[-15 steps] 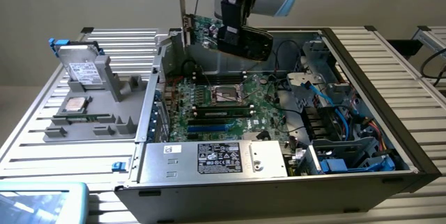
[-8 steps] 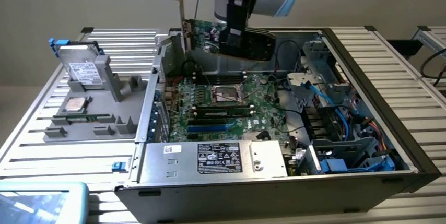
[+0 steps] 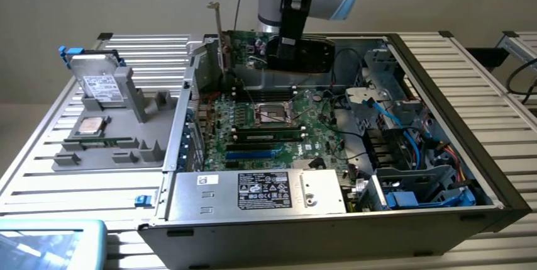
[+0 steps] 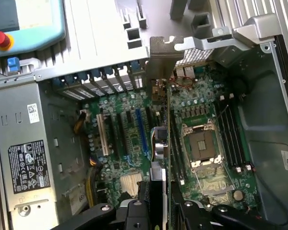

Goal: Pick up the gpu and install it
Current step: 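Insert the gpu into the slot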

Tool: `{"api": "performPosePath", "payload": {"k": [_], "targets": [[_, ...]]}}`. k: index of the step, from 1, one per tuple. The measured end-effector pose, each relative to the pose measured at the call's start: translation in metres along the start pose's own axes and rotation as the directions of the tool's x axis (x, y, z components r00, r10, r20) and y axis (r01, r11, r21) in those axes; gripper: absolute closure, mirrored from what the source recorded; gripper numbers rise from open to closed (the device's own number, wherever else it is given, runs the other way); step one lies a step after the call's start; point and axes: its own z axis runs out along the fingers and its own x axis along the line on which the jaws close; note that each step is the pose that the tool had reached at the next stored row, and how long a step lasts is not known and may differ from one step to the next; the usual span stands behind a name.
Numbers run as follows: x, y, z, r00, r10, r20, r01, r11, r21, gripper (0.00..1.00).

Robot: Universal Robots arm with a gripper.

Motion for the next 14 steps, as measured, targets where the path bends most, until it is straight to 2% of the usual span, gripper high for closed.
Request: {"api": "performPosePath", "payload": {"k": [4, 6, 14], "targets": [[0.0000, -0.0001, 0.0010, 0.9981, -0.061, -0.0137, 0.061, 0.9981, 0.0097, 0.72], [-0.0001, -0.0001, 0.0014, 0.9957, -0.090, -0.0214, 0.090, 0.9959, 0.0112, 0.72], [-0.0001, -0.0001, 0.0017, 0.9954, -0.093, -0.0235, 0.093, 0.9956, 0.0114, 0.72]]}}
